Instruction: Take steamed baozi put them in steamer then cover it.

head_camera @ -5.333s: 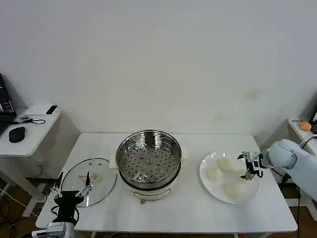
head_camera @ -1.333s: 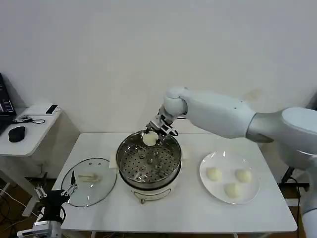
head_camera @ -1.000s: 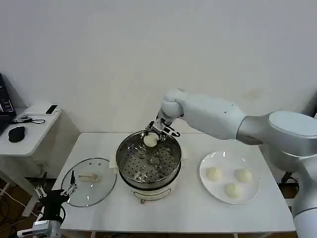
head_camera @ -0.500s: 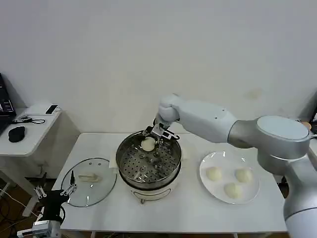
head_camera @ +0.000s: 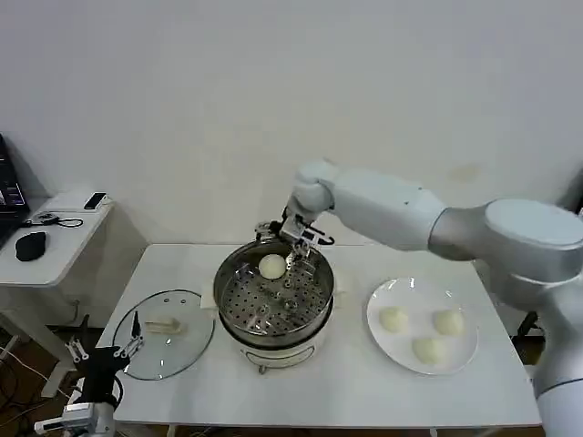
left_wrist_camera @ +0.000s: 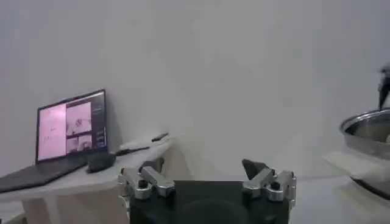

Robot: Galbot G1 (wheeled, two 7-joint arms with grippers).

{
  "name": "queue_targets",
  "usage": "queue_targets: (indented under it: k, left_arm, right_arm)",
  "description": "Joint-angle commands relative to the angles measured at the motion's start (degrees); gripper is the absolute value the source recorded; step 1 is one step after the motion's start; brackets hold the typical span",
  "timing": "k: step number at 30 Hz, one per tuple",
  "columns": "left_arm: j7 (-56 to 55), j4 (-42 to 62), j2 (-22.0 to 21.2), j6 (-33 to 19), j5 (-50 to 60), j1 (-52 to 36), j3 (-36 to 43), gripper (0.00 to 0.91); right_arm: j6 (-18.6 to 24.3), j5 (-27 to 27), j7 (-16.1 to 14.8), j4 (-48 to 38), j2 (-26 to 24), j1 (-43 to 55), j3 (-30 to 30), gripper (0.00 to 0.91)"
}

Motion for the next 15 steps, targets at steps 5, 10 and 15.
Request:
queue_targets:
  k: [5,10,15]
  left_arm:
    - [0.82,-3.15,1.21,4.52,-1.6,-0.25,0.4,0.907]
    - [1.4,-3.31,1.29,4.63,-0.74,-0.54,2.07,0.907]
    - [1.49,-2.57,1.23,4.54,0.31,-1.18,3.54,0.907]
  right_arm:
    - [-16.5,9.78,0.34,19.44,-25.14,9.04,-6.83,0.907]
    - [-20.86,7.75,1.39,22.61,-34.83,5.34,-6.57,0.907]
    - [-25.37,7.23,2.69,25.85,-41.22,1.13,-5.94,0.907]
